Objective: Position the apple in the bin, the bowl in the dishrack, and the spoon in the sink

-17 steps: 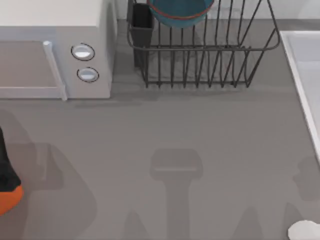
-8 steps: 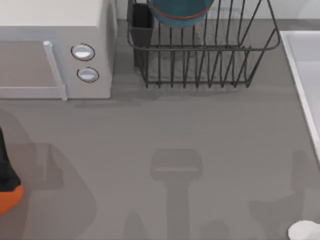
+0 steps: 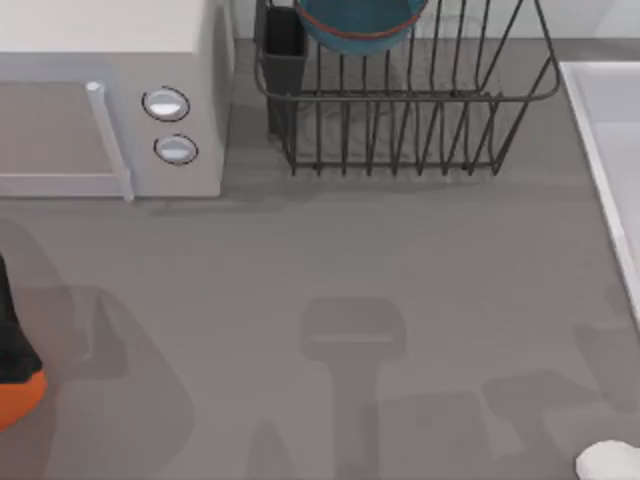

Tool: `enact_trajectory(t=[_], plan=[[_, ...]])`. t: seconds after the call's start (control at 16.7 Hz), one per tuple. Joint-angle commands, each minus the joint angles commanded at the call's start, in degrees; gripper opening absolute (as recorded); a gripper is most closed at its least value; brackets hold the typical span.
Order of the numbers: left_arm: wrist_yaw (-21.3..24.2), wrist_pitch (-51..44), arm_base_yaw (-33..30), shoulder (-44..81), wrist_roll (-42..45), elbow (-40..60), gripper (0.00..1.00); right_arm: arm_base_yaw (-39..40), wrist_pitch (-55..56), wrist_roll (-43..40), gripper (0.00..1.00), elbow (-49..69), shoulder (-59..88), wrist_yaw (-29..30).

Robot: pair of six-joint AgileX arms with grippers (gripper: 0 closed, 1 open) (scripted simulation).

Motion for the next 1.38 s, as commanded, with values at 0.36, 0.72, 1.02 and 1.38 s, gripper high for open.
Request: enact_trajectory(t=[0.36,0.72,1.02,1.38], plan=[[0.0,0.0,0.0,0.0,0.0,0.0,1.00,0.0,-3.0,-5.9,1.00,2.9,3.9,-0.1],[0.0,0.0,0.0,0.0,0.0,0.0,1.00,0.0,-0.7,-5.9,1.00,1.4,4.8,-0.2],[0.0,0.0,0.0,0.0,0.0,0.0,1.00,0.1,13.2,-5.7,1.00,-5.7,11.2,-0.2],[0.0,0.0,0.0,0.0,0.0,0.0,1.00,0.1,24.7,-5.6,1.00,-11.9,16.8,-0.2]])
